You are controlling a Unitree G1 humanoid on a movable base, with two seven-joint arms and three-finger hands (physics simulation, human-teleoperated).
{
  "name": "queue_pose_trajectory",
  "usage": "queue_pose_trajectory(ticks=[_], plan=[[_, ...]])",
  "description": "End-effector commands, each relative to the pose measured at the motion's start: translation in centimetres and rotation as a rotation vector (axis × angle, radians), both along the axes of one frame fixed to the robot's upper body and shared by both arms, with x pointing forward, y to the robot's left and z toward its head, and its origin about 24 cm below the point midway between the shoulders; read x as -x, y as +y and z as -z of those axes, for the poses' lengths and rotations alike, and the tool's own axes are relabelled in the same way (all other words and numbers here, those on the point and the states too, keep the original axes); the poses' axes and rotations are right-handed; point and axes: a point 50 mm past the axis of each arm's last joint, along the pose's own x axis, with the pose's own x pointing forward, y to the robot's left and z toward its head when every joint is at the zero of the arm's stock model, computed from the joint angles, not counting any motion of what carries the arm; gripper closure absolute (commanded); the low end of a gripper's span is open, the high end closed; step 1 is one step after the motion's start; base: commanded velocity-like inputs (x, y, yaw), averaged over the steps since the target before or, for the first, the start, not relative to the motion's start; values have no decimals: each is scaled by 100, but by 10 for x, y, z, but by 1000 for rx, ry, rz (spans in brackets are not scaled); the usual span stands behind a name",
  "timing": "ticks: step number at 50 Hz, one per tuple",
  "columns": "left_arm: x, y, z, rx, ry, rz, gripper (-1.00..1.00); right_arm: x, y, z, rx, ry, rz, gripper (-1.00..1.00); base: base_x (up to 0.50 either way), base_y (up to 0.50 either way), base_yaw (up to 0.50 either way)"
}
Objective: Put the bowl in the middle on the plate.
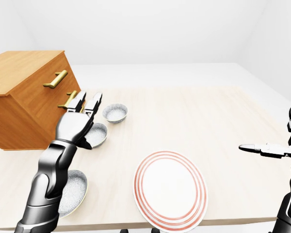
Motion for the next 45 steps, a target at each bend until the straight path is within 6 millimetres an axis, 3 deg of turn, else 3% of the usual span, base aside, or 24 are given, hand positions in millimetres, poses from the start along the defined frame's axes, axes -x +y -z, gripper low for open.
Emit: queue_pose_trajectory(ticks=[1, 20, 34, 45], plan=[[-2, -2, 13, -34, 42, -11, -100, 0, -1, 0, 0, 1, 2, -100, 0, 0, 0], [-3, -7, 21, -47, 87, -2, -100, 0, -1, 1, -5, 3, 6, -100, 0, 0, 0], [-15, -1, 34, -74, 117, -23, -100, 0, -2, 2, -7, 5, 10, -100, 0, 0, 0], [-21, -1, 28, -65, 112, -20, -100, 0, -1, 1, -4, 4, 9, -100, 0, 0, 0]])
